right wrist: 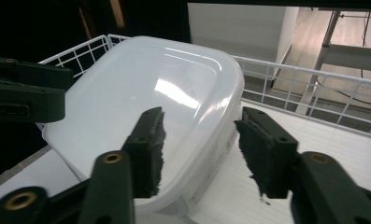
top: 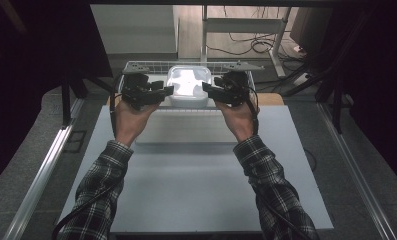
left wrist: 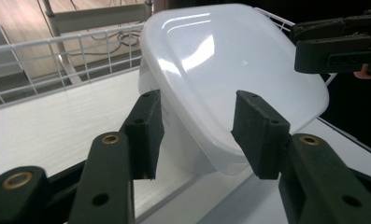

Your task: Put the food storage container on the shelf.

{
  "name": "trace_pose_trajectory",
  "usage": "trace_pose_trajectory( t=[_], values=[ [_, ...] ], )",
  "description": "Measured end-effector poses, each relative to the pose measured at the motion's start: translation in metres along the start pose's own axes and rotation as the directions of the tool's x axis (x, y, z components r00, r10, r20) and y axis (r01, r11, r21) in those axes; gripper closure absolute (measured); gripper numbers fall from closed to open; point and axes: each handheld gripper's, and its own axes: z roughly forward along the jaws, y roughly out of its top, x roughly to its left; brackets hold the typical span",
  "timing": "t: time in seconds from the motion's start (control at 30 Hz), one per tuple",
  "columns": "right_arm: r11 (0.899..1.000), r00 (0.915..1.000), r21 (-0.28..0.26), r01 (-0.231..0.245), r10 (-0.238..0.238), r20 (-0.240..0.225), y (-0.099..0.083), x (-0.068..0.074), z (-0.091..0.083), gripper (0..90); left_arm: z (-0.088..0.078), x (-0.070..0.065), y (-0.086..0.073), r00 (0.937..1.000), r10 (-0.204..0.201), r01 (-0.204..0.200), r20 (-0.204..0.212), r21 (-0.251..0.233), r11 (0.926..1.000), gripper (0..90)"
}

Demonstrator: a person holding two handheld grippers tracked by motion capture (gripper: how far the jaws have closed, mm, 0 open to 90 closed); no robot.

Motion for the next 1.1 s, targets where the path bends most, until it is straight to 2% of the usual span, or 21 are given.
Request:
trace_pose_trajectory(
  t=[0.07, 0.27, 0.37, 0.4, 0.43, 0.47, 0.5, 0.53, 0.67, 0.83, 1.1],
  values=[
    [1.000, 0.9999, -0.007, 0.010, -0.010, -0.002, 0.001, 0.002, -0.001, 55.4, -0.002, -0.001, 0.002, 1.0000, 0.000, 0.001, 0.007, -0.018, 0.9998, 53.3],
    [0.999, 0.9978, 0.000, 0.047, -0.047, -0.046, 0.001, 0.008, -0.011, 66.3, -0.015, -0.008, -0.002, 0.9991, 0.016, -0.014, 0.038, -0.046, 0.9989, 58.4],
    [0.998, 0.9946, 0.005, 0.057, -0.056, -0.087, -0.004, 0.011, -0.020, 74.7, -0.020, -0.010, -0.013, 0.9974, 0.011, -0.008, 0.072, -0.047, 0.9989, 67.4],
    [0.998, 0.9927, 0.013, 0.057, -0.055, -0.108, -0.009, 0.013, -0.026, 80.7, -0.020, -0.010, -0.021, 0.9948, 0.006, -0.002, 0.102, -0.037, 0.9993, 75.4],
    [0.998, 0.9927, 0.013, 0.057, -0.055, -0.108, -0.009, 0.013, -0.026, 80.7, -0.020, -0.010, -0.021, 0.9948, 0.006, -0.002, 0.102, -0.037, 0.9993, 78.2],
    [0.999, 0.9893, 0.020, 0.049, -0.045, -0.139, -0.015, 0.013, -0.028, 85.1, -0.018, -0.011, -0.027, 0.9938, 0.002, 0.001, 0.111, -0.028, 0.9996, 82.6],
    [0.999, 0.9893, 0.020, 0.049, -0.045, -0.139, -0.015, 0.013, -0.028, 85.1, -0.016, -0.011, -0.030, 0.9929, 0.003, -0.001, 0.119, -0.020, 0.9998, 82.6],
    [0.997, 0.9871, 0.047, 0.058, -0.050, -0.152, -0.021, 0.014, -0.026, 87.8, -0.009, -0.011, -0.036, 0.9899, -0.001, 0.001, 0.142, 0.002, 1.0000, 87.2],
    [0.995, 0.9862, 0.079, 0.067, -0.054, -0.157, -0.028, 0.014, -0.018, 88.9, 0.001, -0.012, -0.039, 0.9902, -0.001, -0.002, 0.140, 0.019, 0.9998, 89.4],
    [0.992, 0.9884, 0.104, 0.067, -0.052, -0.142, -0.032, 0.011, -0.006, 89.0, 0.007, -0.009, -0.036, 0.9941, -0.005, 0.002, 0.109, 0.024, 0.9997, 89.4],
    [0.993, 0.9901, 0.104, 0.058, -0.044, -0.133, -0.030, 0.009, 0.002, 88.9, 0.013, -0.007, -0.031, 0.9971, 0.003, -0.005, 0.076, 0.037, 0.9993, 89.3]
  ],
)
